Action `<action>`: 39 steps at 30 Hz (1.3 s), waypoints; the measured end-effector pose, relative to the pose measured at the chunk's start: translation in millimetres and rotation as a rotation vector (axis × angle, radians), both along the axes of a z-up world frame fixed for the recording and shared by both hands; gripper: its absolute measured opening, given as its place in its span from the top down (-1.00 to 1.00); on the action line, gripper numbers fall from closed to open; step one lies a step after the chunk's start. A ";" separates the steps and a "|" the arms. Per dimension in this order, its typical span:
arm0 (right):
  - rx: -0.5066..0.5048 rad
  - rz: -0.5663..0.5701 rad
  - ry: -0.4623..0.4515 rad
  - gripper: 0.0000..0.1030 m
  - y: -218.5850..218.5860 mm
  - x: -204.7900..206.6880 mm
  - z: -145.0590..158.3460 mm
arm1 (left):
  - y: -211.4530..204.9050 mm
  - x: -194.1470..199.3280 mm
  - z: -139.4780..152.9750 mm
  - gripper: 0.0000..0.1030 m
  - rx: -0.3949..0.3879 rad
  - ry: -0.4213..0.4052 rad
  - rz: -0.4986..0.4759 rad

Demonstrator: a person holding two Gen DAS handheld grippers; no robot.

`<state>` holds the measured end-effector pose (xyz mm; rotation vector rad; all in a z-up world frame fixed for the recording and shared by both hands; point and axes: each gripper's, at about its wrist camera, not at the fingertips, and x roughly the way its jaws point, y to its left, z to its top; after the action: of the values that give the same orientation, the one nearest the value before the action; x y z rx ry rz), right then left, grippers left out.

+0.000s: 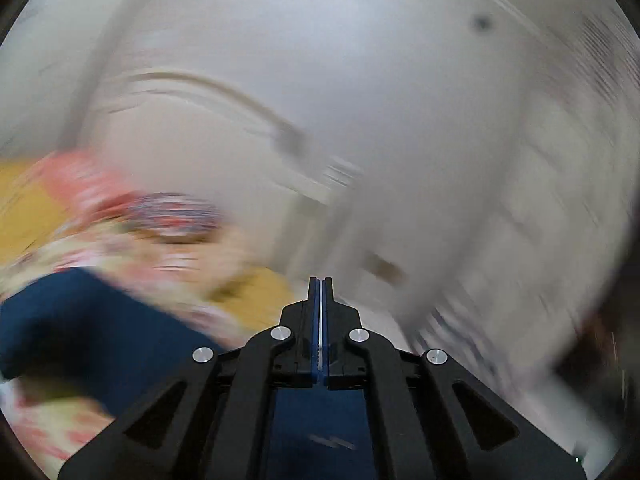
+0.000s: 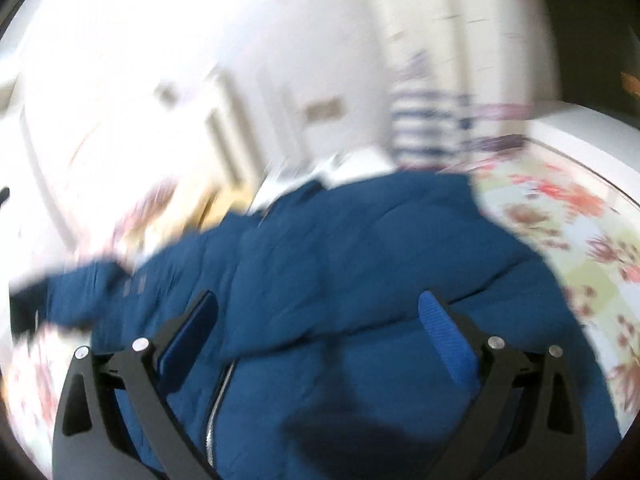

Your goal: Fold large clothes

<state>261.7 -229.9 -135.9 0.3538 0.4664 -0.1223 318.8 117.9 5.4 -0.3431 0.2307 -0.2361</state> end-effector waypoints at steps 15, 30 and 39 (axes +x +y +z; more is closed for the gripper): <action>0.210 -0.034 0.071 -0.95 -43.9 -0.7 -22.6 | 85.8 -5.8 -124.2 -0.90 -0.571 0.248 0.118; 0.218 -0.007 0.121 -0.95 -41.0 9.8 -28.6 | 290.8 15.5 -132.7 0.50 -0.797 0.311 0.519; 0.280 -0.110 0.004 -0.95 -59.4 -10.3 -21.4 | 20.0 28.7 24.5 0.58 0.099 0.024 0.083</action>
<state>251.4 -289.3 -157.3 0.6541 0.4690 -0.1655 347.5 137.8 29.9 -0.2572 0.2505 -0.1385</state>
